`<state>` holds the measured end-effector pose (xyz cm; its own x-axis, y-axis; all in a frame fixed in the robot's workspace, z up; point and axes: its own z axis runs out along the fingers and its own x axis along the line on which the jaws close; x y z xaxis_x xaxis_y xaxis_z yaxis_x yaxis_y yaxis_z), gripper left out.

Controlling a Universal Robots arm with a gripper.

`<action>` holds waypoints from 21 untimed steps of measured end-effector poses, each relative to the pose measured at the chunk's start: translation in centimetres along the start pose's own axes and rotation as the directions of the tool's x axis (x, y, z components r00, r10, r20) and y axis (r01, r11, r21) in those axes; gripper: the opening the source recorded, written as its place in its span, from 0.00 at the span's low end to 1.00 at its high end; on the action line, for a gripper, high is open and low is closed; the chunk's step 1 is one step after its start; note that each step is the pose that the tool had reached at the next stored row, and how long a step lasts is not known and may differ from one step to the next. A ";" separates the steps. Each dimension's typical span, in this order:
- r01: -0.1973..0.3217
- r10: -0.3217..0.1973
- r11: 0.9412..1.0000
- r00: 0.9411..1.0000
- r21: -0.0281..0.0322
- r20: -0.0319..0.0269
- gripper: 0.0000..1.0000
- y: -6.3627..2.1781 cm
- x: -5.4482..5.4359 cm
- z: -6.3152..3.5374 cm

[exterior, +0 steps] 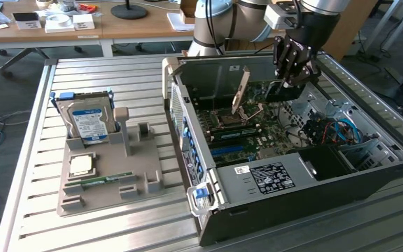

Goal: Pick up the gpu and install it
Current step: 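Insert the gpu into the slot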

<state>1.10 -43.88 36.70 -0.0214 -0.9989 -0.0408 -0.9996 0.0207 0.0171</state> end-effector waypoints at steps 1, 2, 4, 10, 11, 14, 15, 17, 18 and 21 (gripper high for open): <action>0.000 0.000 1.000 1.000 0.000 0.000 0.27 0.00 0.0 0.00; 0.000 0.000 1.000 1.000 0.000 0.000 0.27 0.00 0.0 0.00; 0.000 0.000 1.000 1.000 0.001 0.001 0.27 0.08 0.0 0.01; 0.001 -0.001 1.000 1.000 0.014 0.007 0.27 0.66 0.0 0.03; 0.001 -0.001 1.000 1.000 0.018 0.007 0.27 0.74 0.0 0.07; 0.001 -0.001 1.000 1.000 0.023 0.007 0.27 0.90 0.0 0.12; 0.001 -0.001 1.000 1.000 0.023 0.008 0.27 0.94 0.0 0.13; 0.001 -0.001 1.000 1.000 0.023 0.008 0.27 1.06 0.1 0.14; 0.001 -0.001 1.000 1.000 0.023 0.008 0.27 1.12 0.1 0.13; 0.001 -0.001 1.000 1.000 0.023 0.008 0.27 1.25 0.3 0.12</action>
<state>-0.16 -44.19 36.59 -0.0201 -0.9986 -0.0484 -0.9998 0.0204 -0.0060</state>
